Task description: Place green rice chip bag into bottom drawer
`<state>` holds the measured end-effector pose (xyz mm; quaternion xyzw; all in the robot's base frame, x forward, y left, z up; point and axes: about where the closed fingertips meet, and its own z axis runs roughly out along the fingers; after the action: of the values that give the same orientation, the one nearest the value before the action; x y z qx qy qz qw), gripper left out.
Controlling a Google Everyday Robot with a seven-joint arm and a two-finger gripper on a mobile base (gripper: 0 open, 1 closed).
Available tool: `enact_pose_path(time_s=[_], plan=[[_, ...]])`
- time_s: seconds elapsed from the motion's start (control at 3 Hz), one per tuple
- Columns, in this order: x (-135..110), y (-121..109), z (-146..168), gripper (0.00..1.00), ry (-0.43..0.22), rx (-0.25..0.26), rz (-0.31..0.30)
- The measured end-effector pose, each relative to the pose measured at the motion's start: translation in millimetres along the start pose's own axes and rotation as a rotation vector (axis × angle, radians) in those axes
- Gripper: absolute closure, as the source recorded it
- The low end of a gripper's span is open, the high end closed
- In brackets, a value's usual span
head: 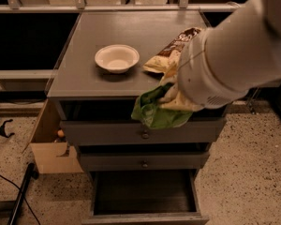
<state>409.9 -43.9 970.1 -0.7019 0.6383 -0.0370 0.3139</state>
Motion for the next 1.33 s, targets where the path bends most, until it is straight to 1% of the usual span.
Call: enact_pose_path(time_s=[0.33,0.67,1.0,1.33], plan=[[30.0,32.8,55.9,1.00,-0.034,-0.013,0.079],[53.1,56.7,94.4,1.00,-0.053,-0.028,0.135],[70.7,87.5,135.6,1.00,-0.074,-0.049,0.177],[82.1,115.1,170.0,1.00,-0.105,-0.058,0.198]])
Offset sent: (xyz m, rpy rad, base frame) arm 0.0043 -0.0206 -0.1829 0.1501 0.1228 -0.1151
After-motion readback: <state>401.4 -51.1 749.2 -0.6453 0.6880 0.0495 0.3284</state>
